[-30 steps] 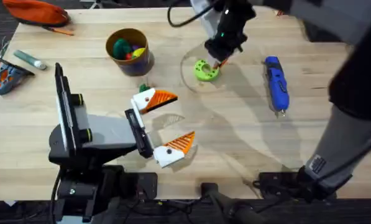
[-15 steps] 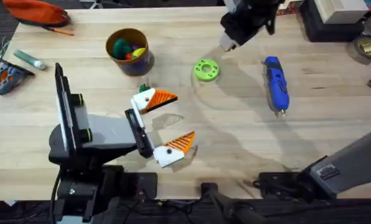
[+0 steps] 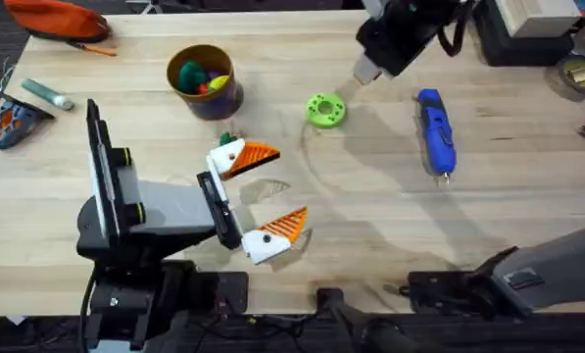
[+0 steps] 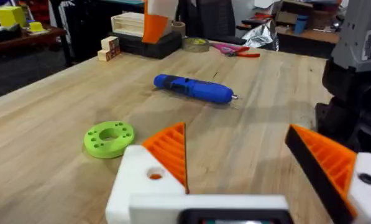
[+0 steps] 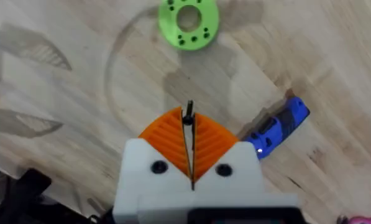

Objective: Pick up the gripper from the table and insert it into the empty holder that is missing its gripper. Then pick up a screw, insert it into the mounting hole, and use the screwdriver to tighten it. Finally, clean up the table by picking up the vegetable and placing it into the bucket.

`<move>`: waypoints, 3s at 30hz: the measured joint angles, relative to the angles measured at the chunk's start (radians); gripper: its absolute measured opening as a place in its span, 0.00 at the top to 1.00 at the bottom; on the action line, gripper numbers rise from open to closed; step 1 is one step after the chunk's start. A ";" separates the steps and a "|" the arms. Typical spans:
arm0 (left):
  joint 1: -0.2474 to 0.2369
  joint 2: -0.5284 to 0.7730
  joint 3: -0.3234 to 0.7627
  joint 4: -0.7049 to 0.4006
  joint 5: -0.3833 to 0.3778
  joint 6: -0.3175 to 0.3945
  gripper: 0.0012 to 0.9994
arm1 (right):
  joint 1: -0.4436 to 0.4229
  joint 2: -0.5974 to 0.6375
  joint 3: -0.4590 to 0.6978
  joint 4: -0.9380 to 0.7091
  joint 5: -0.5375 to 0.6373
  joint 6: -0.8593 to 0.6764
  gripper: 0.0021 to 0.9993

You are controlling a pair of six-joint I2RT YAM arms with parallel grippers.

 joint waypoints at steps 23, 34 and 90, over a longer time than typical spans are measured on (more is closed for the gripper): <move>0.000 0.000 0.000 0.000 0.000 0.000 0.01 | 0.305 0.000 0.257 -0.258 0.001 -0.074 1.00; 0.000 0.000 0.000 0.000 0.000 0.000 0.01 | 0.369 0.000 0.294 -0.270 0.001 -0.067 1.00; 0.000 0.000 0.000 0.000 0.000 0.000 0.01 | 0.572 0.302 0.515 -0.221 -0.037 -0.135 1.00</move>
